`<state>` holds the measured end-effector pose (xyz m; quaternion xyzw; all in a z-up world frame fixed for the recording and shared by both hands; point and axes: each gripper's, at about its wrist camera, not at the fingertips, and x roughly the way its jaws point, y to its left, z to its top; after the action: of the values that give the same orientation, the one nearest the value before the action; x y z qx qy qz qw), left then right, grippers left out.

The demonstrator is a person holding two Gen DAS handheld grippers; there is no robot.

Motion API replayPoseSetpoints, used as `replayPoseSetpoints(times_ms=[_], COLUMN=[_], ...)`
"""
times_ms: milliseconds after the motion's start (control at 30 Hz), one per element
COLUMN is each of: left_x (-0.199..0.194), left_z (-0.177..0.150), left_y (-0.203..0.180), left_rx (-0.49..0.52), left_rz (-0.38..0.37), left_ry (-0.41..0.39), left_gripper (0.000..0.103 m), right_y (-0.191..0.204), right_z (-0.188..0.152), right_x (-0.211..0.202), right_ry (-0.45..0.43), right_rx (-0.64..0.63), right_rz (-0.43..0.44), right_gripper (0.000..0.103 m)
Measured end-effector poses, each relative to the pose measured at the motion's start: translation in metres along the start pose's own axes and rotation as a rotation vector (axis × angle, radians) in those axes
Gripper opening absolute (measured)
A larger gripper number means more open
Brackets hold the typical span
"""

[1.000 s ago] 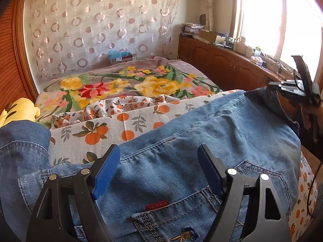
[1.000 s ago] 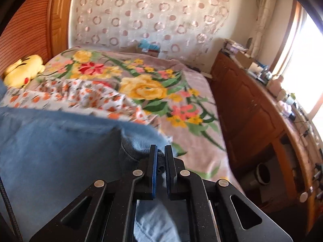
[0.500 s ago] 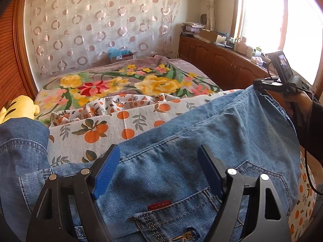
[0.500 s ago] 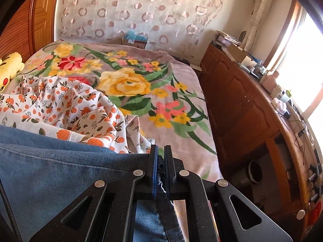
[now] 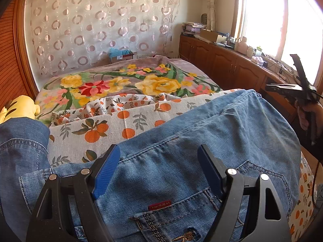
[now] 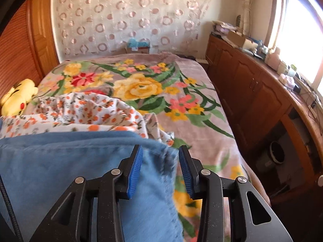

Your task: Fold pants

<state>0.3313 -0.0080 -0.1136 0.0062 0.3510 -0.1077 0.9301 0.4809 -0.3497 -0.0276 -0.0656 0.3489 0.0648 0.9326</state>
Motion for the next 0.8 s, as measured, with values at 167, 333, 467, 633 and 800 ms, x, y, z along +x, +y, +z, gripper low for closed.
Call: replayPoseSetpoints(times_ms=[167, 333, 467, 633, 800], left_x=[0.0, 0.0, -0.001, -0.014, -0.046], left_z=[0.0, 0.0, 0.0, 0.0, -0.003], left_y=[0.005, 0.006, 0.006, 0.003, -0.011], left_rx=[-0.001, -0.014, -0.018, -0.015, 0.004], left_rz=[0.01, 0.023, 0.033, 0.053, 0.036], left_ry=[-0.002, -0.002, -0.002, -0.039, -0.072], left_gripper=[0.08, 0.08, 0.08, 0.08, 0.08], right_y=[0.026, 0.041, 0.046, 0.058, 0.062], right_z=[-0.039, -0.081, -0.107, -0.126, -0.139], right_x=[-0.041, -0.068, -0.081, -0.1, -0.123], right_ry=[-0.024, -0.016, 0.007, 0.011, -0.014], right_rx=[-0.018, -0.041, -0.043, -0.014, 0.005], right_rz=[0.098, 0.13, 0.137, 0.146, 0.134], right_gripper=[0.042, 0.043, 0.043, 0.043, 0.043])
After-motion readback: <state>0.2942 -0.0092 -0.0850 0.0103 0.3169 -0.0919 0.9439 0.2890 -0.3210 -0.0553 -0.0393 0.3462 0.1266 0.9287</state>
